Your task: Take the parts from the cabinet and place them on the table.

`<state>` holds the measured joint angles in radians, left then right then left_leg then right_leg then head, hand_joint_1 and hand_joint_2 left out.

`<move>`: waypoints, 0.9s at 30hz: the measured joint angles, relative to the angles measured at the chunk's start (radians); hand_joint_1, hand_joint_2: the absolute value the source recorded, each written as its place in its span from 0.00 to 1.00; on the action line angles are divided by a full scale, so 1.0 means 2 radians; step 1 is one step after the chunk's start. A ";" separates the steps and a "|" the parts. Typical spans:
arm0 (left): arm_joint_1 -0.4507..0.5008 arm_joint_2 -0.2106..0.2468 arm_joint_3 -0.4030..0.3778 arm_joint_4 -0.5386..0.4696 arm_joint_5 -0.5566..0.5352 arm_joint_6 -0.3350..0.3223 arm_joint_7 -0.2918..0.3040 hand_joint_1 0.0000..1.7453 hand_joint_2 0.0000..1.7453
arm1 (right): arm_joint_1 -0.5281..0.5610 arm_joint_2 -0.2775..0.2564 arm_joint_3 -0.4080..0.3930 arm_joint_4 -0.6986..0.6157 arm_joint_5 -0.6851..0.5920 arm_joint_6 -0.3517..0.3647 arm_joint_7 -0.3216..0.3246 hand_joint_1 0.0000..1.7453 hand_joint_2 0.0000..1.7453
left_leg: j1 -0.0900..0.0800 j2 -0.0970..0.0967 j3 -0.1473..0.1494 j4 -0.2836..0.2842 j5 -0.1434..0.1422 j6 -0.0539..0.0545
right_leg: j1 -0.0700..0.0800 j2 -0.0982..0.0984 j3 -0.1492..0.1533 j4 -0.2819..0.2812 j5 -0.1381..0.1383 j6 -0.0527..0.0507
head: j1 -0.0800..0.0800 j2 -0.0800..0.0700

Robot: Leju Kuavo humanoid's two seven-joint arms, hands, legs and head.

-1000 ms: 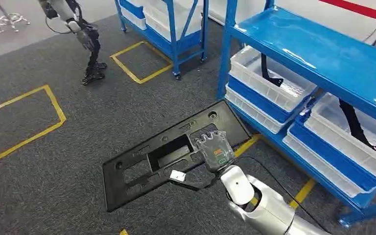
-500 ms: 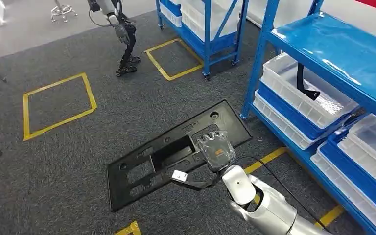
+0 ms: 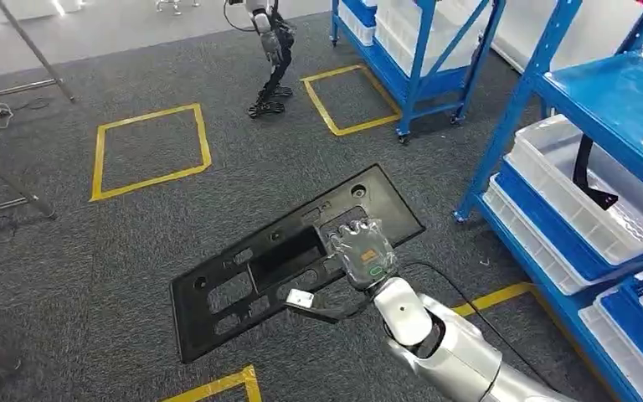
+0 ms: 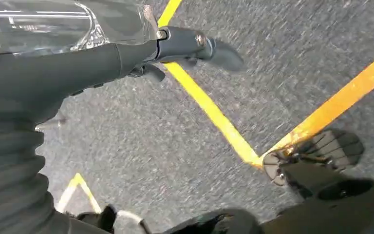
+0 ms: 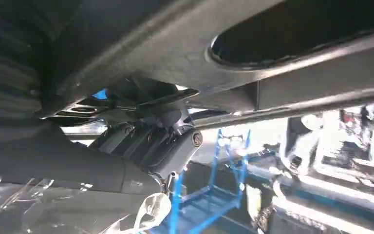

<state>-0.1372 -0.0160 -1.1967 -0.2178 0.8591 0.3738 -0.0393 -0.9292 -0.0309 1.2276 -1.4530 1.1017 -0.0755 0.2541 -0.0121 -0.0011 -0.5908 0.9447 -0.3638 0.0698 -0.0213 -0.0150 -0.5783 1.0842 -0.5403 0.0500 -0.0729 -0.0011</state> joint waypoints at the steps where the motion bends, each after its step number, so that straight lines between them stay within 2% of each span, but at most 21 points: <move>1: -0.002 0.000 0.000 0.000 0.000 0.001 0.000 0.00 1.00 | 0.000 -0.001 0.000 0.001 0.000 0.000 0.001 1.00 1.00 | 0.000 -0.007 0.000 0.000 -0.001 0.001 | 0.001 0.005 -0.024 0.044 -0.019 0.001 | 0.000 0.000; 2: -0.003 0.000 0.000 0.000 -0.002 0.001 0.000 0.00 1.00 | 0.000 -0.002 0.000 0.001 0.000 -0.001 0.001 1.00 1.00 | 0.000 -0.015 0.000 0.000 -0.001 0.002 | 0.001 0.007 -0.047 0.086 -0.033 0.002 | 0.000 0.000; 3: -0.003 0.000 0.000 0.000 -0.002 0.001 0.000 0.00 1.00 | 0.001 -0.002 0.000 0.002 0.001 -0.001 0.001 1.00 1.00 | 0.000 -0.023 0.001 0.000 -0.002 0.002 | 0.001 0.007 -0.062 0.108 -0.035 0.003 | 0.000 0.000; 4: -0.002 0.000 0.000 0.000 -0.002 0.002 0.002 0.00 1.00 | 0.002 -0.002 0.000 0.003 0.002 -0.001 0.001 1.00 1.00 | 0.001 -0.030 0.001 0.000 -0.002 0.002 | 0.000 0.007 -0.066 0.105 -0.025 0.004 | 0.000 0.000; 5: 0.000 0.000 0.000 0.000 -0.002 0.002 0.002 0.00 1.00 | 0.002 -0.003 0.000 0.003 0.003 -0.001 0.001 1.00 1.00 | 0.002 -0.039 0.002 0.001 -0.003 0.000 | -0.001 0.008 -0.057 0.076 -0.002 0.005 | 0.000 0.000; 6: 0.001 0.000 0.000 0.000 -0.002 0.002 0.002 0.00 1.00 | 0.001 -0.002 0.000 0.002 0.003 -0.001 0.001 1.00 1.00 | 0.004 -0.047 0.003 0.003 -0.004 -0.002 | -0.004 0.010 -0.038 0.033 0.024 0.007 | 0.000 0.000; 7: 0.001 0.000 0.000 0.000 -0.002 0.002 0.002 0.00 1.00 | 0.001 -0.002 0.000 0.002 0.003 -0.001 0.001 1.00 1.00 | 0.006 -0.054 0.003 0.006 -0.007 -0.005 | -0.007 0.022 -0.018 -0.013 0.048 0.010 | 0.000 0.000; 8: 0.001 0.000 0.000 0.000 -0.001 0.001 0.002 0.00 1.00 | 0.000 -0.003 0.000 0.003 0.003 -0.001 0.001 1.00 1.00 | 0.005 -0.060 -0.001 0.012 -0.010 -0.011 | -0.012 0.052 -0.006 -0.043 0.050 0.013 | 0.000 0.000; 12: 0.004 0.001 0.000 0.000 -0.001 0.001 0.002 0.00 1.00 | -0.001 0.002 0.000 0.003 0.003 -0.003 -0.001 1.00 1.00 | 0.011 -0.081 -0.007 0.012 -0.010 -0.020 | -0.003 0.031 -0.005 -0.043 0.049 -0.003 | 0.000 0.000; 13: 0.007 0.001 0.000 0.000 -0.001 0.001 0.002 0.00 1.00 | -0.002 0.004 0.000 0.003 0.003 -0.003 -0.002 1.00 1.00 | 0.011 -0.085 -0.009 0.014 -0.011 -0.021 | -0.006 0.023 -0.004 -0.044 0.050 -0.008 | 0.000 0.000; 14: 0.008 0.001 0.000 0.000 -0.001 0.002 0.002 0.00 1.00 | -0.004 0.006 0.000 0.003 0.003 -0.003 -0.003 1.00 1.00 | 0.010 -0.071 -0.008 0.022 -0.015 -0.022 | -0.007 0.020 -0.002 -0.045 0.049 -0.011 | 0.000 0.000; 15: 0.007 0.001 0.000 0.000 -0.001 0.002 0.002 0.00 1.00 | -0.004 0.007 0.000 0.003 0.003 -0.003 -0.004 1.00 1.00 | 0.008 -0.045 -0.021 0.051 -0.031 -0.024 | -0.006 0.013 -0.001 -0.046 0.048 -0.013 | 0.000 0.000; 16: 0.005 0.001 0.000 0.000 -0.001 0.003 0.002 0.00 1.00 | -0.004 0.008 0.001 0.003 0.003 -0.004 -0.004 1.00 1.00 | 0.009 -0.027 -0.040 0.093 -0.049 -0.026 | -0.004 0.010 -0.001 -0.045 0.048 -0.014 | 0.000 0.000; 18: 0.003 0.001 0.000 0.000 -0.002 0.004 0.002 0.00 1.00 | -0.004 0.007 0.002 0.003 0.003 -0.005 -0.005 1.00 1.00 | 0.010 -0.011 -0.080 0.170 -0.075 -0.029 | -0.001 -0.006 0.001 -0.045 0.045 -0.017 | 0.000 0.000; 19: 0.003 0.001 0.000 0.000 -0.002 0.004 0.002 0.00 1.00 | -0.003 0.007 0.002 0.003 0.003 -0.005 -0.005 1.00 1.00 | 0.011 -0.008 -0.086 0.177 -0.073 -0.028 | -0.001 -0.012 0.002 -0.045 0.043 -0.018 | 0.000 0.000; 20: 0.004 0.000 0.000 0.000 -0.002 0.004 0.002 0.00 1.00 | -0.002 0.007 0.003 0.004 0.003 -0.005 -0.005 1.00 1.00 | 0.011 -0.008 -0.079 0.160 -0.061 -0.028 | 0.000 -0.019 0.004 -0.045 0.042 -0.018 | 0.000 0.000; 21: 0.004 0.000 0.000 0.000 -0.002 0.004 0.002 0.00 1.00 | -0.003 0.007 0.003 0.004 0.003 -0.005 -0.005 1.00 1.00 | 0.011 -0.005 -0.060 0.122 -0.042 -0.026 | 0.000 -0.025 0.006 -0.045 0.040 -0.018 | 0.000 0.000; 22: 0.004 0.000 0.000 0.000 -0.003 0.004 0.002 0.00 1.00 | -0.003 0.008 0.003 0.004 0.003 -0.005 -0.005 1.00 1.00 | 0.009 0.006 -0.037 0.076 -0.021 -0.024 | 0.000 -0.030 0.010 -0.046 0.038 -0.017 | 0.000 0.000; 23: 0.004 0.000 0.000 0.000 -0.003 0.004 0.002 0.00 1.00 | -0.004 0.008 0.003 0.004 0.003 -0.005 -0.005 1.00 1.00 | 0.003 0.035 -0.017 0.036 -0.006 -0.018 | 0.000 -0.034 0.012 -0.046 0.036 -0.016 | 0.000 0.000; 24: 0.002 0.000 0.000 0.000 -0.003 0.004 0.002 0.00 1.00 | -0.004 0.008 0.003 0.004 0.003 -0.005 -0.005 1.00 1.00 | -0.005 0.044 -0.007 0.017 -0.012 -0.017 | 0.004 -0.039 0.013 -0.044 0.033 -0.011 | 0.000 0.000; 27: 0.002 0.001 0.000 0.000 0.000 0.010 0.002 0.00 1.00 | -0.003 0.008 0.003 0.004 0.003 -0.006 -0.005 1.00 1.00 | -0.009 0.026 -0.009 0.014 -0.012 -0.011 | 0.001 -0.059 0.016 -0.048 0.031 -0.005 | 0.000 0.000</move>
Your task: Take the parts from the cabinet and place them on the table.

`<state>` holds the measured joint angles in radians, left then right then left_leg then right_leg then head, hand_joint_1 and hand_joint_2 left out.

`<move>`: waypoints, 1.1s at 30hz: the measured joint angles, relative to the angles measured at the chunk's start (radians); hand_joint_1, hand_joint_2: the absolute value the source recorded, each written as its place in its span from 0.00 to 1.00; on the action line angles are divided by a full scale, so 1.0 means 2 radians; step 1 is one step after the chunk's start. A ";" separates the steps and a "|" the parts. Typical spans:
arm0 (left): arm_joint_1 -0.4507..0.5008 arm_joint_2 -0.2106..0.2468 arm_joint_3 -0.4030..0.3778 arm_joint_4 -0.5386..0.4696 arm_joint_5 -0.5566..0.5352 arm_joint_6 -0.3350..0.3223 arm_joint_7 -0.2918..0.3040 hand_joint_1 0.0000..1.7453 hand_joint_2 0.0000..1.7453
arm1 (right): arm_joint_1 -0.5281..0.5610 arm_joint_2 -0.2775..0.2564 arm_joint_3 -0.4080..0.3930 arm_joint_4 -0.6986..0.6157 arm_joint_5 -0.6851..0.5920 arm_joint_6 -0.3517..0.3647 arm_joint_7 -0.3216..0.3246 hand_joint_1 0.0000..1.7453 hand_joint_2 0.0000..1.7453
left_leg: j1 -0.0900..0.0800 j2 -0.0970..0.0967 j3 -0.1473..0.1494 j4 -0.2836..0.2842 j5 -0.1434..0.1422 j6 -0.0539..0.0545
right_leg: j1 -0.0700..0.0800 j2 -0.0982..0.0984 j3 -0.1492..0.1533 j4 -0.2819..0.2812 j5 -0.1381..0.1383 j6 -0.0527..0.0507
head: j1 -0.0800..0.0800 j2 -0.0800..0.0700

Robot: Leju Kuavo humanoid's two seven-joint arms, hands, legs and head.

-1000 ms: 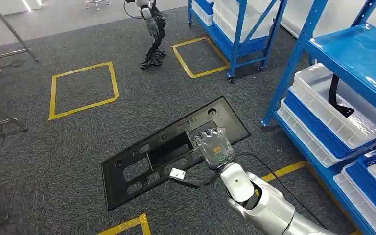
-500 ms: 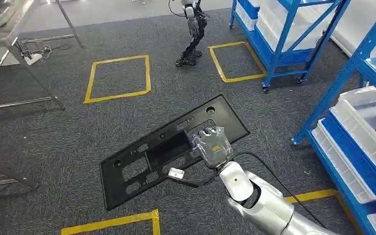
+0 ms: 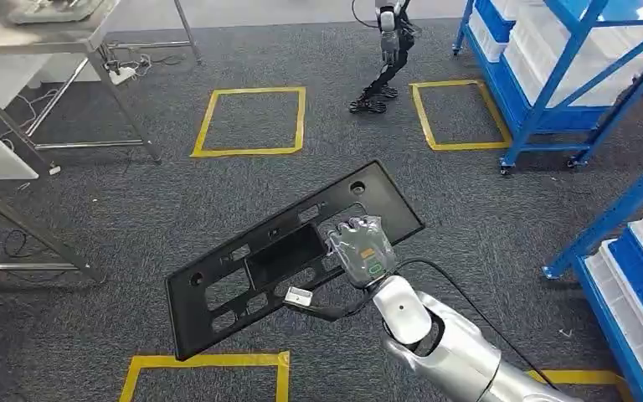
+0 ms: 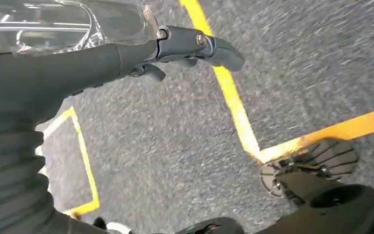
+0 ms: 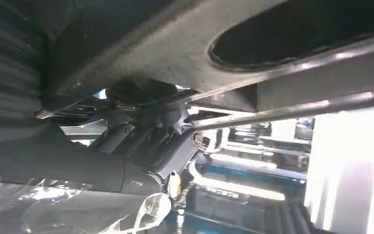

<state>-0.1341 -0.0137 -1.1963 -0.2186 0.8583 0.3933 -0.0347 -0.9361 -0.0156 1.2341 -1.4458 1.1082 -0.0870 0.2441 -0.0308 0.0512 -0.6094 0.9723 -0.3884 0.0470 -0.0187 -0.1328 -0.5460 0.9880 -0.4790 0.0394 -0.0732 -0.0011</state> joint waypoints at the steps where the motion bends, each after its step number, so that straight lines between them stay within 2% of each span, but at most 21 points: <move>1: 0.002 0.000 0.000 0.000 0.000 0.000 0.000 0.00 1.00 | 0.001 0.002 0.000 0.000 0.000 0.000 0.000 1.00 1.00 | 0.004 -0.006 0.007 -0.009 0.004 0.004 | 0.001 0.000 0.004 -0.001 -0.003 0.004 | 0.000 0.000; 3: 0.004 0.000 0.000 0.000 0.000 0.000 0.001 0.00 1.00 | 0.001 0.002 0.000 0.000 0.000 -0.002 0.000 1.00 1.00 | 0.009 -0.017 0.014 -0.014 0.006 0.008 | -0.002 0.047 -0.007 0.028 -0.020 0.004 | 0.000 0.000; 6: -0.001 0.000 0.000 0.000 0.002 0.000 0.001 0.00 1.00 | 0.004 -0.002 0.000 0.000 -0.002 -0.005 -0.001 1.00 1.00 | 0.011 -0.040 0.015 -0.014 0.005 0.011 | -0.003 0.063 -0.071 0.142 -0.062 0.008 | 0.000 0.000; 7: 0.000 -0.001 0.000 0.000 0.002 0.000 0.001 0.00 1.00 | 0.006 -0.002 0.000 0.001 -0.002 -0.005 -0.002 1.00 1.00 | 0.011 -0.049 0.015 -0.013 0.004 0.011 | -0.003 0.063 -0.082 0.154 -0.059 0.009 | 0.000 0.000; 8: 0.001 -0.001 0.000 0.000 0.002 -0.001 0.001 0.00 1.00 | 0.008 -0.002 0.001 0.001 -0.002 -0.005 -0.002 1.00 1.00 | 0.013 -0.057 0.016 -0.013 0.004 0.010 | -0.003 0.063 -0.081 0.139 -0.043 0.010 | 0.000 0.000; 10: 0.004 -0.001 0.000 0.000 0.002 -0.001 0.001 0.00 1.00 | 0.009 -0.002 0.001 0.001 -0.002 -0.005 -0.002 1.00 1.00 | 0.017 -0.073 0.017 -0.008 0.000 0.004 | -0.007 0.072 -0.049 0.060 0.007 0.015 | 0.000 0.000; 11: 0.004 -0.001 0.000 0.000 0.002 -0.001 0.001 0.00 1.00 | 0.008 -0.002 0.001 0.001 -0.002 -0.005 -0.002 1.00 1.00 | 0.020 -0.081 0.015 -0.002 -0.004 -0.001 | -0.013 0.092 -0.031 0.018 0.026 0.020 | 0.000 0.000; 12: 0.003 -0.001 0.000 0.000 0.002 -0.001 0.001 0.00 1.00 | 0.008 -0.003 0.001 0.001 -0.002 -0.005 -0.002 1.00 1.00 | 0.016 -0.086 0.010 0.005 -0.008 -0.007 | -0.013 0.112 -0.027 0.013 0.016 0.023 | 0.001 0.000; 13: 0.003 -0.001 0.000 0.000 0.002 -0.001 0.002 0.00 1.00 | 0.008 -0.002 0.001 0.001 -0.002 -0.005 -0.002 1.00 1.00 | 0.019 -0.091 0.006 0.007 -0.009 -0.008 | -0.013 0.100 -0.029 0.014 0.017 0.013 | 0.001 0.000; 16: 0.008 -0.001 0.000 0.000 0.002 -0.001 0.003 0.00 1.00 | 0.008 0.000 0.001 0.001 -0.002 -0.005 -0.002 1.00 1.00 | 0.022 -0.104 0.004 0.005 -0.008 -0.012 | -0.010 0.082 -0.028 0.013 0.017 0.000 | 0.001 0.000; 18: 0.008 -0.003 0.000 0.000 0.006 -0.001 0.003 0.00 1.00 | 0.007 0.002 0.001 0.001 -0.003 -0.005 -0.002 1.00 1.00 | 0.018 -0.052 -0.009 0.034 -0.023 -0.015 | -0.007 0.074 -0.027 0.012 0.017 -0.005 | 0.000 0.000; 19: 0.006 -0.003 0.000 0.000 0.008 -0.001 0.001 0.00 1.00 | 0.007 0.002 0.001 0.001 -0.004 -0.005 -0.002 1.00 1.00 | 0.019 -0.040 -0.028 0.072 -0.040 -0.016 | -0.005 0.068 -0.026 0.013 0.016 -0.007 | 0.000 0.000; 21: 0.005 -0.004 0.000 0.000 0.010 -0.001 -0.003 0.00 1.00 | 0.007 0.002 0.001 0.002 -0.004 -0.005 -0.002 1.00 1.00 | 0.019 -0.034 -0.070 0.150 -0.069 -0.016 | -0.001 0.055 -0.026 0.013 0.014 -0.010 | 0.000 0.000; 22: 0.006 -0.004 0.000 0.000 0.011 -0.001 -0.003 0.00 1.00 | 0.008 0.002 0.001 0.002 -0.004 -0.005 -0.002 1.00 1.00 | 0.019 -0.034 -0.081 0.169 -0.071 -0.014 | 0.001 0.048 -0.026 0.013 0.012 -0.011 | 0.000 0.000; 23: 0.007 -0.004 0.000 0.000 0.010 -0.001 -0.003 0.00 1.00 | 0.008 0.002 0.001 0.003 -0.004 -0.005 -0.003 1.00 1.00 | 0.018 -0.034 -0.078 0.160 -0.062 -0.012 | 0.002 0.042 -0.025 0.013 0.011 -0.012 | 0.000 0.000; 25: 0.006 -0.004 0.000 0.000 0.009 0.000 -0.003 0.00 1.00 | 0.008 0.004 0.001 0.003 -0.005 -0.005 -0.004 1.00 1.00 | 0.014 -0.029 -0.042 0.086 -0.023 -0.004 | 0.005 0.031 -0.021 0.013 0.008 -0.012 | 0.000 0.000; 26: 0.006 -0.004 0.000 0.000 0.009 0.000 -0.003 0.00 1.00 | 0.008 0.004 0.001 0.003 -0.005 -0.005 -0.004 1.00 1.00 | 0.009 -0.017 -0.018 0.040 -0.004 0.002 | 0.005 0.025 -0.017 0.012 0.006 -0.012 | 0.000 0.000; 27: 0.006 -0.004 0.000 0.000 0.009 0.000 -0.003 0.00 1.00 | 0.007 0.005 0.001 0.003 -0.005 -0.005 -0.004 1.00 1.00 | 0.000 0.015 -0.004 0.012 -0.007 0.008 | 0.005 0.018 -0.014 0.011 0.005 -0.011 | 0.000 0.000; 31: 0.004 -0.002 0.000 0.000 0.004 -0.001 0.001 0.00 1.00 | 0.007 0.007 0.001 0.004 -0.006 -0.005 -0.004 1.00 1.00 | -0.007 -0.008 -0.002 0.002 -0.006 0.017 | 0.006 -0.008 -0.005 0.003 0.002 0.001 | 0.000 0.000; 32: 0.007 -0.002 0.000 0.000 0.002 -0.001 0.002 0.00 1.00 | 0.008 0.008 0.001 0.004 -0.007 -0.005 -0.005 1.00 1.00 | 0.003 -0.014 0.011 -0.009 0.001 0.020 | 0.007 0.003 -0.002 0.003 -0.001 0.004 | 0.000 0.000; 33: 0.007 -0.003 0.000 0.000 0.002 -0.001 0.002 0.00 1.00 | 0.008 0.007 0.001 0.004 -0.007 -0.005 -0.005 1.00 1.00 | 0.003 -0.020 0.015 -0.015 0.002 0.019 | 0.005 0.034 -0.004 0.015 -0.007 0.005 | 0.000 0.000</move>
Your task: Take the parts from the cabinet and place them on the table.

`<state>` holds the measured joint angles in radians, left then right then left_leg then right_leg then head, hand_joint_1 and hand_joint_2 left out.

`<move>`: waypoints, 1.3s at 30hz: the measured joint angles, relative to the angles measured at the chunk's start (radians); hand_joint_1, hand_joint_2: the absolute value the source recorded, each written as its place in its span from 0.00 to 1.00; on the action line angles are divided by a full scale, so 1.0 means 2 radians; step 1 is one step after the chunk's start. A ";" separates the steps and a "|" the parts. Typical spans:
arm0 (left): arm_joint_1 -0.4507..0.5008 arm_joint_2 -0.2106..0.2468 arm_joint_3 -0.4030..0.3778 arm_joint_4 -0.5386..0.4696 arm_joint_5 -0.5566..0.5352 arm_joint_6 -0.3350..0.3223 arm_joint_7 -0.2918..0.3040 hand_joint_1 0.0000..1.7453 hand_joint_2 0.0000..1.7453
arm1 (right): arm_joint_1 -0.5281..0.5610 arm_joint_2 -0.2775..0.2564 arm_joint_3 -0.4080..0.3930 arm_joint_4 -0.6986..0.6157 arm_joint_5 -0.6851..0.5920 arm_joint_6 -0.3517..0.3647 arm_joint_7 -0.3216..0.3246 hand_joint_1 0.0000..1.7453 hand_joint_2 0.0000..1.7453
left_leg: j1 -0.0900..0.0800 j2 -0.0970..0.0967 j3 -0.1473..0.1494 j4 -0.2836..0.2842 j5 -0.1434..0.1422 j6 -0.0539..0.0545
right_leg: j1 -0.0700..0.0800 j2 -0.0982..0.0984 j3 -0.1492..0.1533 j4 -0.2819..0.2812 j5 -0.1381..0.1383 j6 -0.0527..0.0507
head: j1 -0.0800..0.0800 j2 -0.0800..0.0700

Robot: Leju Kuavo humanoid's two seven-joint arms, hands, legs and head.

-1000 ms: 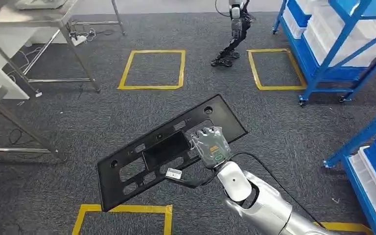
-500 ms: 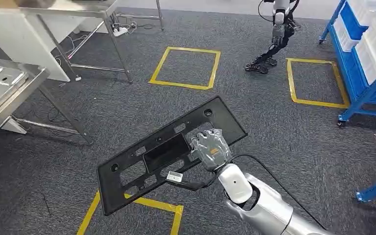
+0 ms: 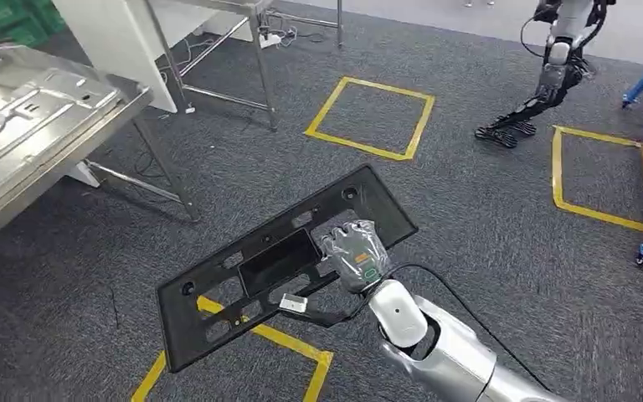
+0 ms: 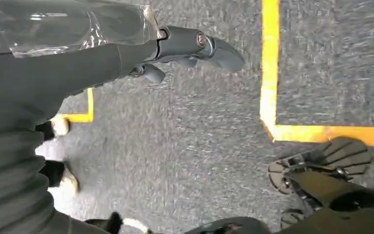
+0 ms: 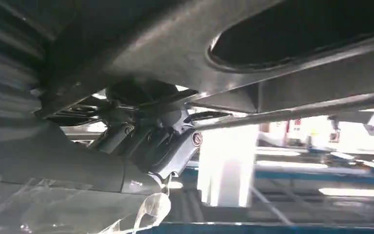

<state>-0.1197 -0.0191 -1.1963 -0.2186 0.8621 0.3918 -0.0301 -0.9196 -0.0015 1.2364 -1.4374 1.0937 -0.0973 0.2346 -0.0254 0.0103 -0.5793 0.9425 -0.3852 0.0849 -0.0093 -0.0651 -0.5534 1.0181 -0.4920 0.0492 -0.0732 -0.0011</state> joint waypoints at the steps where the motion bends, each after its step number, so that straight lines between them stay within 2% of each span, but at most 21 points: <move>1: -0.001 0.000 0.000 0.000 0.000 0.000 0.000 0.00 1.00 | 0.000 0.000 0.000 0.000 0.000 0.000 0.000 1.00 1.00 | 0.001 -0.003 0.001 0.000 0.002 0.003 | 0.000 0.018 -0.016 0.030 -0.017 0.001 | 0.000 0.000; 3: -0.004 -0.001 0.000 0.000 0.000 0.000 0.000 0.00 1.00 | 0.002 -0.004 0.000 0.001 -0.001 0.000 0.001 1.00 1.00 | 0.002 -0.019 0.001 0.001 0.001 0.004 | -0.001 0.029 -0.060 0.109 -0.047 0.005 | 0.000 0.000; 5: -0.004 -0.001 0.000 0.000 0.000 0.000 0.002 0.00 1.00 | 0.005 -0.006 0.001 0.003 -0.001 0.000 0.000 1.00 1.00 | 0.002 -0.034 0.003 0.001 0.000 0.004 | -0.001 0.030 -0.081 0.132 -0.041 0.007 | 0.000 0.000; 8: -0.002 -0.001 0.000 0.000 -0.001 0.000 0.004 0.00 1.00 | 0.006 -0.007 0.001 0.003 -0.001 0.000 0.000 1.00 1.00 | 0.002 -0.058 0.008 0.002 -0.003 0.001 | -0.002 0.042 -0.037 0.018 0.032 0.005 | 0.000 0.000; 9: -0.002 -0.002 0.000 0.000 -0.001 0.000 0.004 0.00 1.00 | 0.006 -0.007 0.001 0.003 -0.001 0.000 0.000 1.00 1.00 | 0.003 -0.063 0.008 0.002 -0.004 -0.001 | -0.004 0.067 -0.022 -0.018 0.041 0.003 | 0.000 0.000; 10: -0.004 -0.002 0.000 0.000 -0.001 0.000 0.004 0.00 1.00 | 0.005 -0.007 0.002 0.004 -0.001 0.000 0.000 1.00 1.00 | -0.001 -0.069 0.004 0.006 -0.006 -0.004 | -0.008 0.079 -0.016 -0.028 0.037 0.001 | 0.000 0.000; 13: -0.001 -0.002 0.000 0.000 -0.001 0.000 0.003 0.00 1.00 | 0.004 -0.006 0.002 0.004 -0.001 0.000 0.000 1.00 1.00 | 0.007 -0.087 0.001 0.003 -0.005 -0.013 | -0.003 0.059 -0.014 -0.028 0.035 -0.008 | 0.000 0.000; 14: 0.000 -0.001 0.000 0.000 -0.001 0.000 0.002 0.00 1.00 | 0.003 -0.005 0.002 0.004 -0.001 0.000 0.001 1.00 1.00 | 0.003 -0.081 0.002 0.005 -0.007 -0.015 | -0.006 0.051 -0.010 -0.033 0.037 -0.010 | 0.001 0.000; 15: 0.001 -0.003 0.000 0.000 -0.002 0.000 0.001 0.00 1.00 | 0.003 -0.005 0.002 0.004 -0.001 0.000 0.001 1.00 1.00 | 0.001 -0.045 -0.003 0.016 -0.015 -0.019 | -0.007 0.047 -0.006 -0.036 0.037 -0.012 | -0.001 0.000; 16: 0.000 -0.003 0.000 0.000 -0.002 0.000 0.000 0.00 1.00 | 0.002 -0.005 0.002 0.004 -0.001 0.000 0.001 1.00 1.00 | 0.003 -0.025 -0.016 0.043 -0.030 -0.023 | -0.007 0.041 -0.005 -0.036 0.035 -0.015 | -0.002 0.000; 18: -0.003 -0.003 0.000 0.000 -0.002 0.000 -0.001 0.00 1.00 | 0.002 -0.005 0.002 0.004 -0.001 0.000 0.001 1.00 1.00 | 0.011 -0.015 -0.063 0.129 -0.062 -0.030 | -0.004 0.027 -0.002 -0.036 0.032 -0.016 | -0.002 0.000; 20: -0.002 -0.003 0.000 0.000 -0.002 0.000 -0.002 0.00 1.00 | 0.003 -0.006 0.002 0.005 -0.001 0.000 0.002 1.00 1.00 | 0.016 -0.014 -0.088 0.167 -0.064 -0.035 | -0.005 0.013 0.000 -0.036 0.028 -0.015 | -0.002 0.000; 22: -0.001 -0.003 0.000 0.000 -0.003 0.000 -0.002 0.00 1.00 | 0.004 -0.005 0.002 0.005 -0.001 0.000 0.002 1.00 1.00 | 0.019 -0.009 -0.062 0.105 -0.024 -0.038 | -0.006 -0.001 0.006 -0.035 0.024 -0.011 | -0.002 0.000; 24: 0.000 -0.003 0.000 0.000 -0.003 0.000 -0.002 0.00 1.00 | 0.002 -0.005 0.002 0.005 -0.001 0.000 0.002 1.00 1.00 | 0.018 0.021 -0.019 0.015 0.015 -0.038 | -0.006 -0.011 0.013 -0.036 0.018 -0.006 | -0.002 0.000; 25: -0.001 -0.003 0.000 0.000 -0.003 0.001 -0.002 0.00 1.00 | 0.001 -0.005 0.002 0.005 -0.001 0.000 0.003 1.00 1.00 | 0.010 0.030 -0.013 0.008 0.007 -0.035 | -0.002 -0.015 0.014 -0.035 0.015 -0.001 | -0.002 0.000; 29: 0.000 -0.003 0.000 0.000 -0.005 0.001 -0.002 0.00 1.00 | -0.001 -0.002 0.002 0.006 0.002 -0.001 0.004 1.00 1.00 | 0.009 0.005 -0.013 0.006 0.005 -0.019 | -0.005 -0.031 0.024 -0.038 0.007 0.011 | -0.001 0.000; 31: -0.001 -0.003 0.000 0.000 -0.006 0.002 -0.001 0.00 1.00 | -0.001 -0.002 0.002 0.006 0.003 -0.002 0.004 1.00 1.00 | 0.012 -0.004 -0.009 0.005 0.005 -0.010 | -0.008 0.013 0.009 -0.004 -0.013 0.012 | -0.001 0.000; 34: -0.005 -0.003 0.000 0.000 -0.006 0.001 0.000 0.00 1.00 | 0.001 -0.004 0.002 0.006 0.003 -0.002 0.005 1.00 1.00 | 0.010 -0.023 -0.007 0.005 0.003 -0.006 | -0.005 0.030 -0.064 0.123 -0.059 0.011 | -0.001 0.000; 36: -0.004 -0.003 0.000 0.000 -0.007 0.002 0.001 0.00 1.00 | 0.004 -0.006 0.002 0.006 0.003 -0.002 0.005 1.00 1.00 | 0.008 -0.039 -0.005 0.005 0.002 -0.005 | -0.004 0.030 -0.078 0.127 -0.040 0.009 | -0.001 0.000; 38: -0.003 -0.003 0.000 0.000 -0.007 0.002 0.002 0.00 1.00 | 0.003 -0.005 0.002 0.006 0.003 -0.003 0.005 1.00 1.00 | 0.008 -0.054 0.000 0.006 0.000 -0.006 | -0.004 0.038 -0.048 0.046 0.011 0.004 | -0.001 0.000; 39: -0.004 -0.003 0.000 0.000 -0.007 0.002 0.003 0.00 1.00 | 0.003 -0.005 0.002 0.006 0.003 -0.003 0.005 1.00 1.00 | 0.008 -0.062 0.001 0.006 -0.001 -0.007 | -0.004 0.054 -0.027 -0.002 0.035 0.001 | -0.001 0.000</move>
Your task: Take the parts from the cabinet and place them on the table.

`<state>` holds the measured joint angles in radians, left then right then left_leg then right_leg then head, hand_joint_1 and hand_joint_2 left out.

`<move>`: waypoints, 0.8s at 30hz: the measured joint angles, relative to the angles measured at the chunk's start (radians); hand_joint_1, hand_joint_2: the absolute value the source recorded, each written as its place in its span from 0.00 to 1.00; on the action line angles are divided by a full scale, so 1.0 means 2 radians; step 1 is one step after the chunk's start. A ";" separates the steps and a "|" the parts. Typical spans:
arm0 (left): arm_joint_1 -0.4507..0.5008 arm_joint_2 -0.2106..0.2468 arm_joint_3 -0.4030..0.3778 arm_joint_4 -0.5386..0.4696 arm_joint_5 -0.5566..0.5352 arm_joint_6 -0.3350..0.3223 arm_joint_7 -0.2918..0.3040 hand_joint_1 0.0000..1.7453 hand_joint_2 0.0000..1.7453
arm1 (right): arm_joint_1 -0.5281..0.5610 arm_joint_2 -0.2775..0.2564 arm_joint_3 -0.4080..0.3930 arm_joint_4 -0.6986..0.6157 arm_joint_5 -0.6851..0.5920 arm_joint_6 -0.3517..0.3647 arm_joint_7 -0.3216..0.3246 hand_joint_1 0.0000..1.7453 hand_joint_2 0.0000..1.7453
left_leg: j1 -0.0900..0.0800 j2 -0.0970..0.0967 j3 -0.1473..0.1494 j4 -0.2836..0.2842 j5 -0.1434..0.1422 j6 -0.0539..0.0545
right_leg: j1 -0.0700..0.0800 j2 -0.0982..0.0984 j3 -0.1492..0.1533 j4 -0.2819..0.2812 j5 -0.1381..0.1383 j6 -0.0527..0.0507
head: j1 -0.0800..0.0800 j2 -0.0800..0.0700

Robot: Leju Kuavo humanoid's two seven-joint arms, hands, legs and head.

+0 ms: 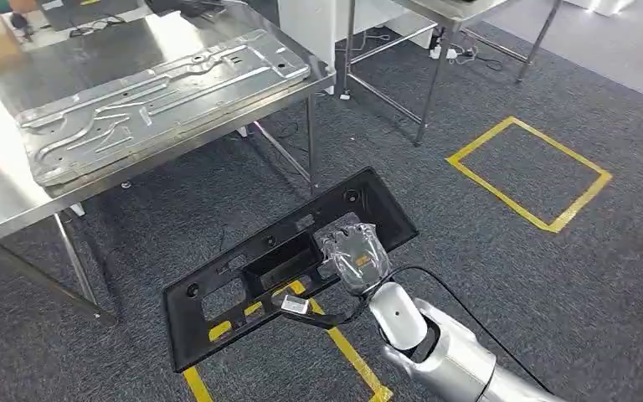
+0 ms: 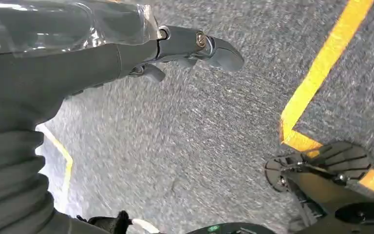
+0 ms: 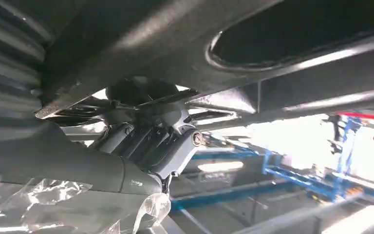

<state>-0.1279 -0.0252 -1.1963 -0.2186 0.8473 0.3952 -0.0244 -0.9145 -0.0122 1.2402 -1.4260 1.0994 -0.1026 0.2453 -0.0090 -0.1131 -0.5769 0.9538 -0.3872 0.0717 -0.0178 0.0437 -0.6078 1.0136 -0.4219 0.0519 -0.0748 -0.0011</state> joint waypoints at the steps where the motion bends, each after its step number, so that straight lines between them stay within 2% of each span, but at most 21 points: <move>1: -0.001 -0.001 0.000 0.000 0.000 0.000 0.000 0.00 1.00 | 0.000 0.000 0.000 0.000 0.000 0.000 0.000 1.00 1.00 | -0.003 -0.006 -0.001 0.001 -0.002 -0.003 | -0.001 0.024 0.010 -0.024 0.000 -0.002 | 0.000 0.000; 2: -0.001 -0.001 0.000 0.000 0.000 0.000 0.001 0.00 1.00 | -0.001 0.000 0.000 0.000 0.000 0.000 0.001 1.00 1.00 | -0.002 -0.011 -0.002 0.002 -0.003 -0.005 | -0.002 0.013 0.010 -0.025 0.001 -0.002 | 0.000 0.000; 3: -0.001 -0.001 0.000 0.000 0.000 0.000 0.001 0.00 1.00 | -0.001 0.001 0.000 0.000 0.000 0.000 0.000 1.00 1.00 | 0.000 -0.016 -0.003 0.001 -0.003 -0.007 | 0.000 0.009 0.011 -0.025 0.000 -0.004 | 0.000 0.000; 5: 0.002 0.000 0.000 0.000 0.000 0.000 0.001 0.00 1.00 | -0.002 0.003 0.000 0.000 0.000 0.000 0.001 1.00 1.00 | 0.001 -0.027 -0.006 0.000 -0.003 -0.014 | 0.001 -0.003 0.013 -0.027 0.001 -0.010 | 0.000 0.000; 6: 0.004 0.002 0.000 0.000 0.000 0.001 0.001 0.00 1.00 | -0.003 0.004 0.000 0.000 0.000 0.000 0.001 1.00 1.00 | 0.002 -0.016 -0.006 0.005 -0.006 -0.014 | -0.003 -0.010 0.015 -0.030 0.002 -0.012 | 0.000 0.000; 7: 0.004 0.000 0.000 0.000 -0.001 0.001 0.000 0.00 1.00 | -0.003 0.005 -0.001 0.000 0.000 0.000 0.001 1.00 1.00 | -0.002 0.018 -0.014 0.023 -0.019 -0.019 | -0.003 -0.014 0.018 -0.031 0.001 -0.016 | -0.002 0.000; 8: 0.003 0.000 0.000 0.000 -0.001 0.002 -0.001 0.00 1.00 | -0.004 0.005 -0.001 0.000 0.000 0.000 0.001 1.00 1.00 | 0.001 0.038 -0.033 0.062 -0.040 -0.025 | -0.002 -0.020 0.019 -0.031 0.000 -0.018 | -0.001 0.000; 9: 0.002 0.000 0.000 -0.001 0.000 0.002 -0.002 0.00 1.00 | -0.004 0.005 -0.001 0.000 0.000 0.000 0.001 1.00 1.00 | 0.002 0.045 -0.055 0.108 -0.059 -0.029 | 0.003 -0.030 0.021 -0.031 -0.002 -0.018 | -0.001 0.000; 10: 0.001 0.000 0.000 -0.001 0.000 0.002 -0.003 0.00 1.00 | -0.003 0.006 -0.001 0.000 0.000 0.000 0.001 1.00 1.00 | 0.007 0.048 -0.076 0.145 -0.072 -0.031 | 0.005 -0.036 0.022 -0.030 -0.004 -0.017 | -0.001 0.000; 11: 0.000 0.001 0.000 -0.001 0.000 0.003 -0.004 0.00 1.00 | -0.002 0.004 -0.001 0.001 0.000 0.001 0.001 1.00 1.00 | 0.008 0.049 -0.089 0.169 -0.076 -0.031 | 0.005 -0.042 0.023 -0.030 -0.006 -0.017 | -0.001 0.000; 12: 0.000 0.001 0.000 -0.001 0.000 0.003 -0.005 0.00 1.00 | -0.001 0.004 -0.001 0.001 0.000 0.001 0.001 1.00 1.00 | 0.008 0.050 -0.088 0.164 -0.068 -0.030 | 0.005 -0.051 0.025 -0.030 -0.008 -0.016 | -0.001 0.000; 13: 0.001 0.001 0.000 -0.001 0.000 0.003 -0.006 0.00 1.00 | -0.001 0.004 -0.001 0.001 0.000 0.001 0.000 1.00 1.00 | 0.006 0.051 -0.075 0.135 -0.050 -0.030 | 0.005 -0.056 0.028 -0.030 -0.010 -0.015 | -0.001 0.000; 14: 0.001 0.001 0.000 -0.001 0.000 0.003 -0.006 0.00 1.00 | 0.000 0.004 -0.001 0.001 0.000 0.000 0.000 1.00 1.00 | 0.006 0.056 -0.051 0.088 -0.025 -0.030 | 0.005 -0.065 0.031 -0.030 -0.012 -0.013 | -0.001 0.000; 15: 0.002 0.002 0.000 -0.001 0.001 0.004 -0.006 0.00 1.00 | -0.001 0.005 -0.001 0.001 0.000 0.000 0.001 1.00 1.00 | 0.005 0.069 -0.025 0.036 -0.001 -0.028 | 0.004 -0.070 0.035 -0.030 -0.015 -0.011 | -0.001 0.000; 16: 0.002 0.001 0.000 -0.001 0.002 0.004 -0.006 0.00 1.00 | -0.002 0.005 -0.001 0.001 0.000 0.000 0.001 1.00 1.00 | -0.001 0.092 -0.012 0.011 -0.006 -0.026 | 0.006 -0.074 0.038 -0.031 -0.017 -0.008 | -0.001 0.000; 17: 0.001 0.001 0.000 -0.001 0.004 0.004 -0.006 0.00 1.00 | -0.003 0.005 -0.001 0.001 0.000 0.000 0.001 1.00 1.00 | -0.001 0.083 -0.010 0.008 -0.003 -0.018 | 0.009 -0.078 0.037 -0.030 -0.020 -0.005 | -0.001 0.000; 20: 0.003 0.002 0.000 -0.001 0.003 0.004 -0.006 0.00 1.00 | -0.003 0.006 -0.001 0.001 0.000 0.000 0.001 1.00 1.00 | -0.004 0.068 -0.012 0.009 -0.005 -0.008 | 0.009 -0.090 0.041 -0.031 -0.023 0.000 | -0.001 0.000; 21: 0.004 0.002 0.000 -0.001 0.002 0.004 -0.006 0.00 1.00 | -0.003 0.006 -0.001 0.001 0.000 0.000 0.001 1.00 1.00 | -0.001 0.061 -0.009 0.008 -0.004 -0.005 | 0.007 -0.089 0.041 -0.029 -0.029 0.003 | -0.001 0.000; 22: 0.005 0.002 0.000 -0.001 0.001 0.005 -0.006 0.00 1.00 | -0.003 0.006 -0.002 0.001 0.000 0.000 0.001 1.00 1.00 | -0.001 0.057 -0.008 0.007 -0.005 -0.003 | 0.004 -0.059 0.037 -0.013 -0.040 0.005 | -0.001 0.000; 23: 0.003 0.002 0.000 -0.001 0.001 0.006 -0.006 0.00 1.00 | -0.003 0.006 -0.002 0.000 0.000 0.000 0.001 1.00 1.00 | 0.000 0.053 -0.007 0.007 -0.005 -0.001 | 0.003 -0.041 0.020 0.021 -0.056 0.006 | 0.000 0.000; 24: 0.002 0.002 0.000 -0.001 0.001 0.006 -0.006 0.00 1.00 | -0.003 0.005 -0.002 0.000 0.000 0.000 0.001 1.00 1.00 | -0.001 0.048 -0.007 0.007 -0.006 0.002 | 0.004 -0.033 -0.003 0.065 -0.075 0.007 | 0.000 0.000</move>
<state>-0.1239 -0.0221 -1.1963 -0.2197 0.8488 0.4074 -0.0362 -0.9207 -0.0015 1.2367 -1.4256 1.0994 -0.1022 0.2468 -0.0105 -0.0174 -0.5910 0.9686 -0.3988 0.0750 -0.0108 -0.0214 -0.6141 1.1429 -0.5725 0.0657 -0.0755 -0.0011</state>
